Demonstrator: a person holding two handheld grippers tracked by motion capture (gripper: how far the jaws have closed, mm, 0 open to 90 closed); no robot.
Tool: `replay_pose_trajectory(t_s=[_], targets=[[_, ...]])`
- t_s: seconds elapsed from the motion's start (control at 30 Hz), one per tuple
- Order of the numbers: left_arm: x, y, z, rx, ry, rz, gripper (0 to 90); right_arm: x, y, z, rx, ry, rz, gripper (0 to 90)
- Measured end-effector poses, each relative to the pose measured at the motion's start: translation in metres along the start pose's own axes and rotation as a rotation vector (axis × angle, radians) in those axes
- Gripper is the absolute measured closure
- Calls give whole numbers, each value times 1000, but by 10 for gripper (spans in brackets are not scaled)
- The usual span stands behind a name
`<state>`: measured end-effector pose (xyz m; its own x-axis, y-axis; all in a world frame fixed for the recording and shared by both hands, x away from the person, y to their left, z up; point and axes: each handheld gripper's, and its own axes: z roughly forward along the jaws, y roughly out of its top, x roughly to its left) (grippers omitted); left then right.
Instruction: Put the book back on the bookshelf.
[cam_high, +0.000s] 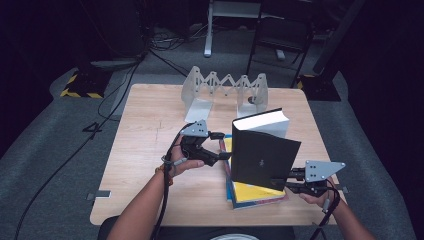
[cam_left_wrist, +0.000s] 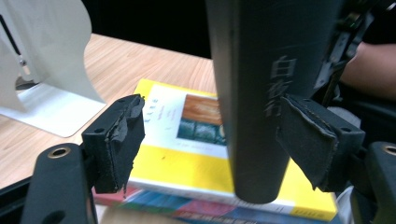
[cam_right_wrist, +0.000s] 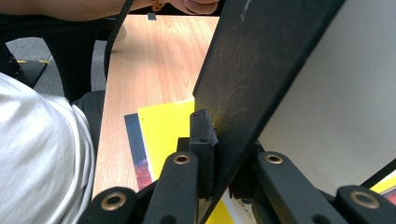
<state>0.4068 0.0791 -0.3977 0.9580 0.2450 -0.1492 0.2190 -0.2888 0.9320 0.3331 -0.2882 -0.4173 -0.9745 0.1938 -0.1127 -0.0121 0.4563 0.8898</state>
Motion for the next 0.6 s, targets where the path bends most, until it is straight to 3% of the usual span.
replay_pose_trajectory(t_s=[0.13, 0.27, 0.37, 0.43, 0.6], targets=[[-17, 5, 12, -4, -9, 20, 216, 1, 1, 1, 4, -4, -8, 825], [-31, 12, 28, 2, 33, 39, 218, 1, 0, 1, 0, -5, -1, 825], [-34, 17, 33, -18, 38, 19, 225, -1, -1, 1, -1, -7, 1, 819], [-35, 20, 37, -21, 63, 30, 225, -1, -2, 1, 3, -14, 5, 812], [-38, 28, 44, -55, 56, 38, 208, -2, -4, 3, 21, -40, 1, 783]])
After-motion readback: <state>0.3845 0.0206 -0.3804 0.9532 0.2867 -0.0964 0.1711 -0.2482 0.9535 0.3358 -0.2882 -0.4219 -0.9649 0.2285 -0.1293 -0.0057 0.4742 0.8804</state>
